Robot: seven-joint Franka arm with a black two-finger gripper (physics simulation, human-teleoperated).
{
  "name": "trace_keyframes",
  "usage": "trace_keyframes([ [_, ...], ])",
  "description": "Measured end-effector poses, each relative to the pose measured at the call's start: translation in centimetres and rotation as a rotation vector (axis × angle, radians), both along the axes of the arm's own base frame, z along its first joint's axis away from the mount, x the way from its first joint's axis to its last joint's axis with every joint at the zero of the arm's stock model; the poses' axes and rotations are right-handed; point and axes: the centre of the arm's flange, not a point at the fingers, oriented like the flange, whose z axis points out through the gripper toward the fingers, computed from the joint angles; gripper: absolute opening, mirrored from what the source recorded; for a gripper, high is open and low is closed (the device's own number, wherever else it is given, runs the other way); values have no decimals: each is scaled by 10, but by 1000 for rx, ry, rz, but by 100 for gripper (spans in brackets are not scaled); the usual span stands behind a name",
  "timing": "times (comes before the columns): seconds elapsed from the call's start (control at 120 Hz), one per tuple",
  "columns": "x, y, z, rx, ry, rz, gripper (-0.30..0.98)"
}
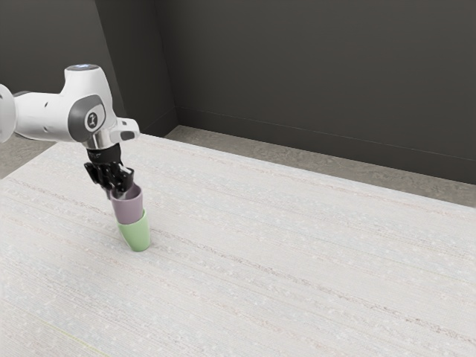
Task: Place the right cup onto the left cup
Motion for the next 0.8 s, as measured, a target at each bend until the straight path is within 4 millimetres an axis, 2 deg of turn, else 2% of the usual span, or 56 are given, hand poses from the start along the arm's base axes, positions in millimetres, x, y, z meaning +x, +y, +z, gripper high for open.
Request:
trace_keyframes([
  [0.092,0,0,2,-3,-4,1,36],
  [0.192,-1,-1,10,-5,-16,0,48],
  [0.375,-12,-4,56,-13,-70,-7,60],
  [0.475,-17,-13,74,-22,-75,-22,63],
  [0.6,-20,-38,89,-34,-71,-67,66],
  [0.8,-11,-104,125,-41,-100,-186,67],
])
